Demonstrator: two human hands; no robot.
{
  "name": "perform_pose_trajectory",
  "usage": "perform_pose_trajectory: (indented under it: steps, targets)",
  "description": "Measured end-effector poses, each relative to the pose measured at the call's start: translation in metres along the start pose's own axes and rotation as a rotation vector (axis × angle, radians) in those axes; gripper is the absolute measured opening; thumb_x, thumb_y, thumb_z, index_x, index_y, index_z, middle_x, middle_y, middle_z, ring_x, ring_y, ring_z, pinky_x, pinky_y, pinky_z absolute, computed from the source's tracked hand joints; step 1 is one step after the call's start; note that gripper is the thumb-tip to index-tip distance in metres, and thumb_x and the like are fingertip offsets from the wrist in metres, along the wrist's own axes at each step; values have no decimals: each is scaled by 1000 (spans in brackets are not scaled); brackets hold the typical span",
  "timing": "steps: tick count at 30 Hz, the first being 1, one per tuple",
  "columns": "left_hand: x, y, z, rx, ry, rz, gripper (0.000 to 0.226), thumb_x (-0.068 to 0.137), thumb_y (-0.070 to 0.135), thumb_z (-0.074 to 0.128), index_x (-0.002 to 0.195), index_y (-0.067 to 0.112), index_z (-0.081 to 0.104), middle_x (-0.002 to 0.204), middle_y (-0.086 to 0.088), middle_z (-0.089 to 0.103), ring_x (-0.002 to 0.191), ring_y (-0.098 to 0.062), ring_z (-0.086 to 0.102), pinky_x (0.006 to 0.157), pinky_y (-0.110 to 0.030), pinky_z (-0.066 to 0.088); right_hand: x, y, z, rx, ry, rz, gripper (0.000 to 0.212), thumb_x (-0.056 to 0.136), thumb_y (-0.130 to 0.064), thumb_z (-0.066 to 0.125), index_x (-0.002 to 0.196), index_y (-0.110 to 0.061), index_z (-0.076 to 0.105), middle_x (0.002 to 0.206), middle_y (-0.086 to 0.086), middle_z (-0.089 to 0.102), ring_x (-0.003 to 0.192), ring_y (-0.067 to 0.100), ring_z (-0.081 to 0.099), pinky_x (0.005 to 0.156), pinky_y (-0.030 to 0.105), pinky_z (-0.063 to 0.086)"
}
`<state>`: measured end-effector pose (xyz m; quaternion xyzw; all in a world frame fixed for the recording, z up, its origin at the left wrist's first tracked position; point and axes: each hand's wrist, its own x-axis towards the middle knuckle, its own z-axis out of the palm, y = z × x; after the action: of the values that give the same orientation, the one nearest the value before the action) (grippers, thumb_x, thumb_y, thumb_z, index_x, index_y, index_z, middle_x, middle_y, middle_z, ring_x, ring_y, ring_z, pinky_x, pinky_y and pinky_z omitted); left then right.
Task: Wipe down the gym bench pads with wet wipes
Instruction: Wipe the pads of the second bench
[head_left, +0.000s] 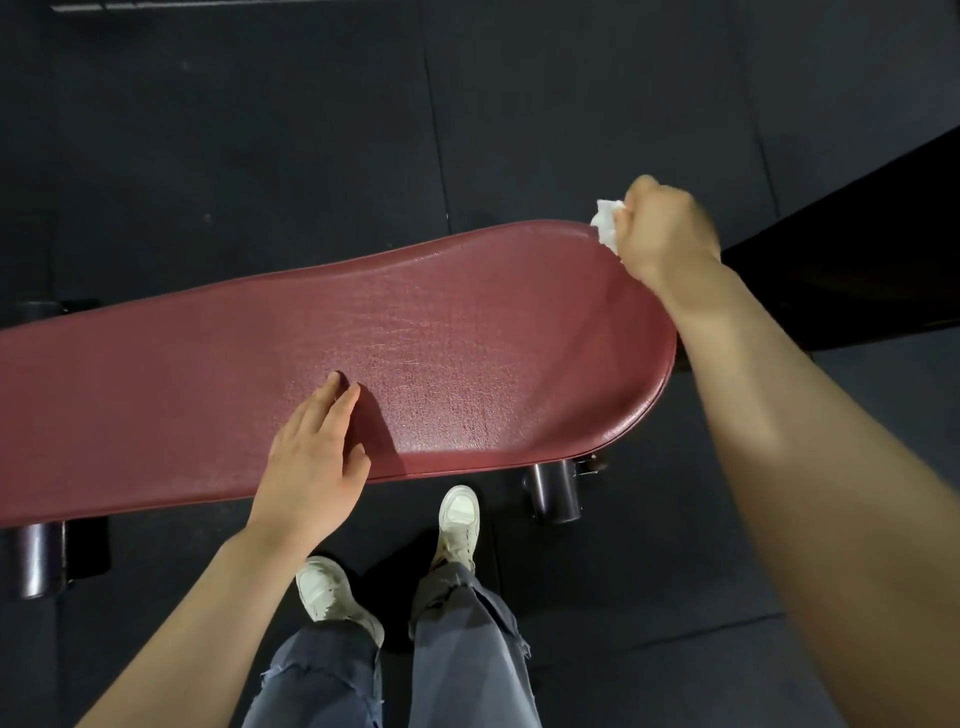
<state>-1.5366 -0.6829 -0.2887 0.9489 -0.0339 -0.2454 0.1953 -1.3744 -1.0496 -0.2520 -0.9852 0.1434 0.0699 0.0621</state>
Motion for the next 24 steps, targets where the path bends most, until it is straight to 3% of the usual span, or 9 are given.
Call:
perform_pose_trajectory:
  steps: [3,7,14,21,24]
  targets:
    - [0,1,0,8,1,4,68,94,18,58,156,17,27,165,-1,16,150,-27,20,119,-48,24,-15,12,1,50,8,15,28,100,-22,40,112,-2,54,108,22,64,96,39,60,67,34,38]
    - [0,-2,0,17,0,21,68,95,18,57,155,17,27,165,-2,17,150,-26,20,120,-48,23,-54,27,2,20,34,112,24,96,-24,50,107,-3,51,106,19,64,96,41,61,67,35,35]
    - [0,-4,2,20,9,43,69,94,17,58,155,15,27,164,-3,18,149,-28,21,119,-47,24,-133,25,16,44,162,150,18,99,-15,42,104,1,49,99,24,63,90,43,60,64,34,32]
    - [0,-11,-1,32,-14,79,69,95,19,56,157,18,24,165,-1,14,151,-25,17,121,-45,20,-191,-11,43,244,205,325,15,100,-14,40,105,-4,50,95,10,61,78,22,49,62,31,34]
    - [-1,-16,-2,40,-27,115,68,96,19,54,157,18,23,166,-1,12,151,-24,15,122,-44,19,-207,-25,51,303,219,399,10,100,-13,41,100,-7,49,86,3,55,76,22,51,61,31,36]
